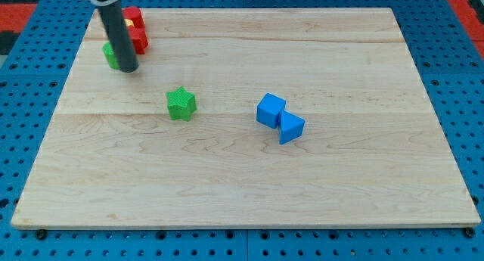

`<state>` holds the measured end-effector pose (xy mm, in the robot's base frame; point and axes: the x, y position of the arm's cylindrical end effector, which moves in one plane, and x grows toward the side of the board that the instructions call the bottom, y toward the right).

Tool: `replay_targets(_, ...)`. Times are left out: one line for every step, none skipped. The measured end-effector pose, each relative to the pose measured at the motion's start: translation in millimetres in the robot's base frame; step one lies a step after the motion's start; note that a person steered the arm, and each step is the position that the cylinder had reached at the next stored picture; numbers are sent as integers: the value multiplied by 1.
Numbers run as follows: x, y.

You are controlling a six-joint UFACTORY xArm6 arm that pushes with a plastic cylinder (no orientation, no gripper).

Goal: Place the green star to the right of the red star

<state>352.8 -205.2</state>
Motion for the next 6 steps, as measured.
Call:
replay_targets(-19,-17)
replay_targets(-31,9)
replay_targets(-11,85)
replay_targets(25,165)
replay_targets(84,174)
replay_targets(111,105)
